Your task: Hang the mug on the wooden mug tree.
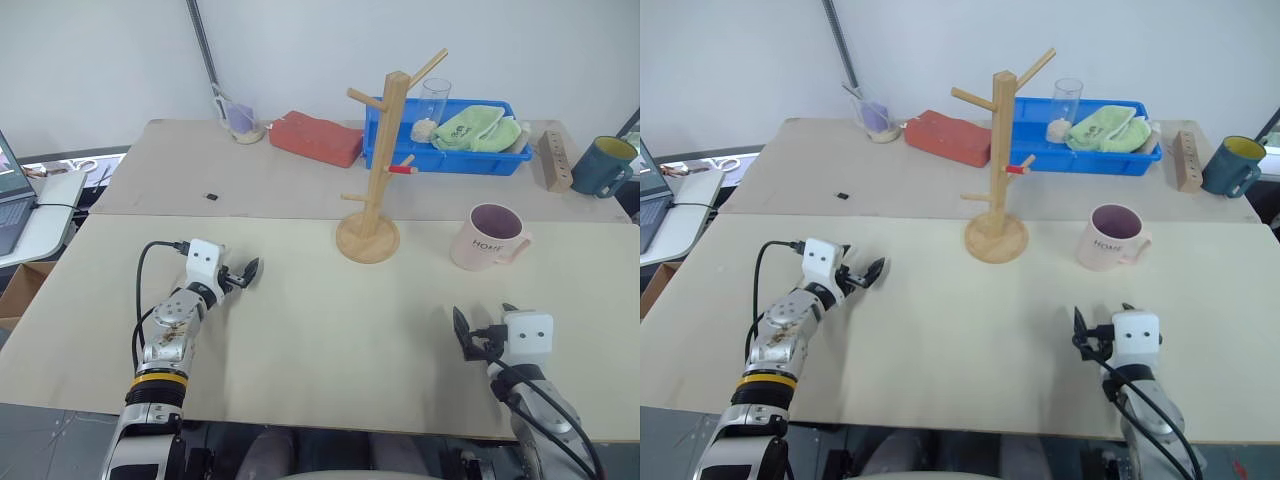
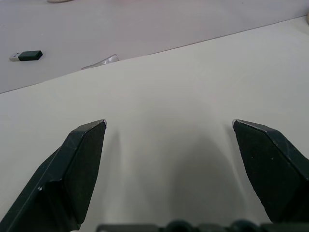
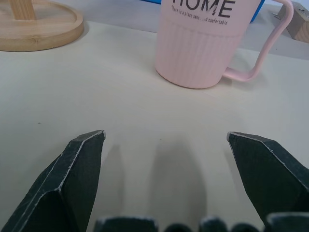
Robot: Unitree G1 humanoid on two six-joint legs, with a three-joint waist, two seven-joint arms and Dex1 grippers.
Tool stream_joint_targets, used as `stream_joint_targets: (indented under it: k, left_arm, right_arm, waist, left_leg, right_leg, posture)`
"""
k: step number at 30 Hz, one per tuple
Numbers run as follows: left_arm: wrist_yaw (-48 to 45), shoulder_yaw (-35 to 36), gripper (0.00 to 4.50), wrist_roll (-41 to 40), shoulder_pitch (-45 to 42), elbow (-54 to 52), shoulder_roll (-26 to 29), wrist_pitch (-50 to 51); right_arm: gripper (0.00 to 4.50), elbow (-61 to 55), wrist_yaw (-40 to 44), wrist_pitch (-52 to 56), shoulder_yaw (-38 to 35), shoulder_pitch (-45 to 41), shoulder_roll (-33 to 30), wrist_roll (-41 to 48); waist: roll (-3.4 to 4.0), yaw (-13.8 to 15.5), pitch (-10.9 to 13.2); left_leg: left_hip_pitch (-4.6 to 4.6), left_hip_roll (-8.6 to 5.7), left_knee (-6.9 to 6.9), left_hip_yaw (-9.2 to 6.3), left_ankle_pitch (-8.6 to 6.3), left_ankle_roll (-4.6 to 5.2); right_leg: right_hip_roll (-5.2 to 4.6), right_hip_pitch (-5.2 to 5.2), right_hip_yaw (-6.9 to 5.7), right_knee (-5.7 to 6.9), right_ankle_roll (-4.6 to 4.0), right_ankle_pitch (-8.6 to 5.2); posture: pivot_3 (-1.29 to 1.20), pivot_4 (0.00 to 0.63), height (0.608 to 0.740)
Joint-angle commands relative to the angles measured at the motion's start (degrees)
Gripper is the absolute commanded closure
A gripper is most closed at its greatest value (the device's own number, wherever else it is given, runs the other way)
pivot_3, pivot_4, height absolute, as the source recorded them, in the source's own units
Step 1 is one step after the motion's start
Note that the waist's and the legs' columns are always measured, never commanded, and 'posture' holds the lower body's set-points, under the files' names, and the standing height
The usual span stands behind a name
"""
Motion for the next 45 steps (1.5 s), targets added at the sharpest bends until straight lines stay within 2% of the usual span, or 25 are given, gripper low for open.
stream_joint_targets:
  k: [1, 5, 9, 13, 18, 26, 35, 45]
  left_arm:
    - [-3.1, 0.8, 0.00, -1.9, -0.1, -0.6, 1.0, -0.6]
    - [-15.5, 0.3, 0.00, -9.1, 0.0, -6.2, 3.2, 3.8]
    - [-29.1, -2.8, 0.00, -14.5, -1.2, -14.4, 8.9, 10.7]
    - [-37.4, -5.3, 0.00, -19.4, -4.2, -22.2, 13.2, 17.7]
    - [-44.1, -8.1, 0.00, -23.7, -10.6, -28.7, 14.4, 21.8]
    - [-45.3, -9.4, 0.00, -25.7, -21.0, -29.0, 10.9, 23.1]
    - [-46.2, -10.0, 0.00, -25.6, -20.8, -29.7, 10.4, 23.3]
    - [-45.3, -9.6, 0.00, -26.6, -20.0, -32.8, 11.0, 25.3]
  right_arm:
    - [0.01, -1.6, 0.0, -1.4, -1.2, -0.5, -0.4, 0.1]
    - [0.01, -2.9, 0.2, -1.0, -2.9, 0.5, -1.0, 0.7]
    - [0.01, -4.4, 0.6, -0.1, -5.1, 1.4, -1.8, 1.3]
    - [0.01, -4.8, 0.7, 1.0, -8.5, 1.1, -2.7, 2.7]
    - [0.01, -1.9, 1.6, 1.7, -12.7, -2.5, -5.5, 5.2]
    - [0.01, 12.2, 4.4, 0.9, -16.2, -13.3, -11.0, 8.7]
    - [0.01, 23.1, 6.5, -2.3, -13.4, -22.1, -12.0, 7.7]
    - [0.01, 26.9, 8.1, -4.0, -10.2, -25.6, -12.5, 6.5]
  waist:
    - [0.00, 0.0, 0.0]
    - [0.00, 0.0, 0.0]
    - [0.01, -0.2, 0.0]
    - [0.01, -0.1, 0.0]
    - [-0.09, -0.3, 0.1]
    - [-0.26, -0.3, 0.3]
    - [-0.17, -1.2, 0.3]
    - [-0.15, -1.2, 0.3]
  left_leg:
    - [0.00, 0.00, 0.00, 0.00, 0.00, 0.00]
    - [-0.01, 0.00, 0.00, 0.00, 0.00, 0.00]
    - [-0.03, 0.02, 0.00, 0.00, 0.00, 0.00]
    - [-0.02, 0.02, -0.01, 0.00, 0.00, 0.00]
    - [-0.06, 0.02, -0.01, 0.02, 0.00, 0.01]
    - [-0.08, 0.01, 0.00, 0.05, -0.03, 0.06]
    - [-0.09, 0.03, 0.05, 0.10, -0.11, 0.22]
    - [-0.05, 0.03, 0.07, 0.10, -0.11, 0.22]
  right_leg:
    - [0.00, 0.00, 0.00, 0.00, 0.00, 0.00]
    - [0.00, 0.00, -0.01, 0.00, -0.01, 0.00]
    - [0.01, -0.03, -0.03, 0.01, -0.01, -0.01]
    - [0.00, -0.01, -0.03, 0.01, -0.02, -0.02]
    - [0.01, 0.00, -0.02, -0.02, -0.04, -0.03]
    - [0.04, 0.07, 0.02, -0.04, -0.05, -0.03]
    - [0.12, 0.07, 0.13, 0.00, -0.12, -0.06]
    - [0.11, 0.07, 0.14, 0.01, -0.12, -0.05]
  posture:
    - [0.00, 0.150, 0.740]
    - [0.00, 0.150, 0.740]
    - [0.00, 0.150, 0.740]
    - [0.00, 0.150, 0.740]
    - [0.00, 0.150, 0.740]
    - [0.00, 0.150, 0.740]
    - [0.00, 0.150, 0.740]
    - [0.00, 0.150, 0.740]
